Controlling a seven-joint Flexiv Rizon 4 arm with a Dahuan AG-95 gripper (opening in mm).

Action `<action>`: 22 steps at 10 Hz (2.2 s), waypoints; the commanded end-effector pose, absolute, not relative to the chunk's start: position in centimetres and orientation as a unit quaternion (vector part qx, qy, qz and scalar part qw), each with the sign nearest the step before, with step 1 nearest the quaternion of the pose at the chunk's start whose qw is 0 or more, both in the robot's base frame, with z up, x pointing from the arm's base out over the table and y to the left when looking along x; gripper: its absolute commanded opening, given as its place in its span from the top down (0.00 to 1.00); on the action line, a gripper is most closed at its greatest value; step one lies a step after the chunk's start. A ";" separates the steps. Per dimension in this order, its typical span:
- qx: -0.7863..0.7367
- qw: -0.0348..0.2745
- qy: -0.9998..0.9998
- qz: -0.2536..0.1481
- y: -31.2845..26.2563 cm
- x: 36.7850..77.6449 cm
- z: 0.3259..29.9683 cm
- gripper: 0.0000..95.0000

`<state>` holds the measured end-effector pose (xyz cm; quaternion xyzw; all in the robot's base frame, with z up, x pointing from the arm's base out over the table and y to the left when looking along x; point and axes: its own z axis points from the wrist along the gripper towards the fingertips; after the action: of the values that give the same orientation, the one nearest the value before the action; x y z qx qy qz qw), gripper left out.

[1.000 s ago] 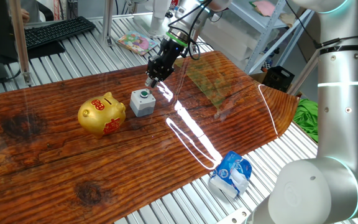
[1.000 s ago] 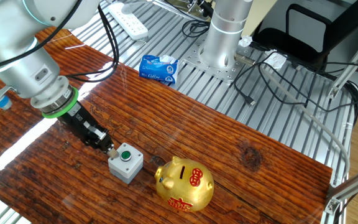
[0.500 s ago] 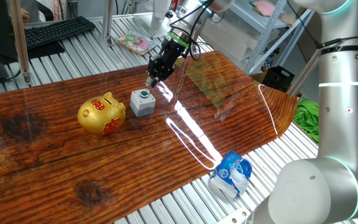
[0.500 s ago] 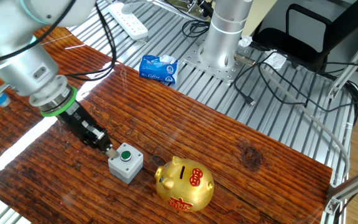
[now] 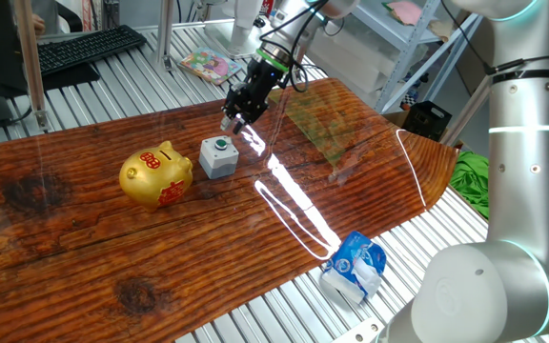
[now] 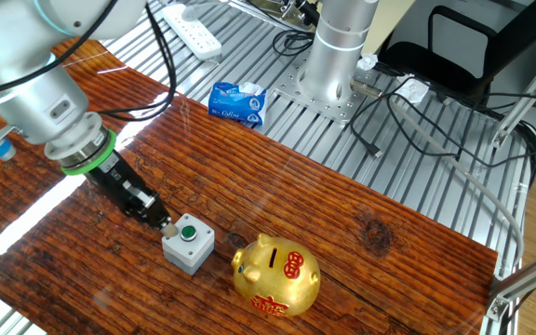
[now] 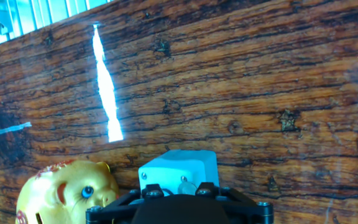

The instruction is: Drop coins into a piggy bank

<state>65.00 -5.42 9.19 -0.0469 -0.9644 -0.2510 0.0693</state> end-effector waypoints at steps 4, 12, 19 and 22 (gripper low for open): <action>-0.054 0.069 -0.965 -0.248 -5.3 64.7 9.2 1.00; -0.061 0.074 -0.960 -0.262 -5.3 64.7 9.2 1.00; -0.078 0.080 -0.957 -0.268 -5.3 64.7 9.2 1.00; -0.093 0.084 -0.953 -0.275 -5.2 64.4 9.2 0.80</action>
<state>64.37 -5.21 9.19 -0.0932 -0.9534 -0.2741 0.0844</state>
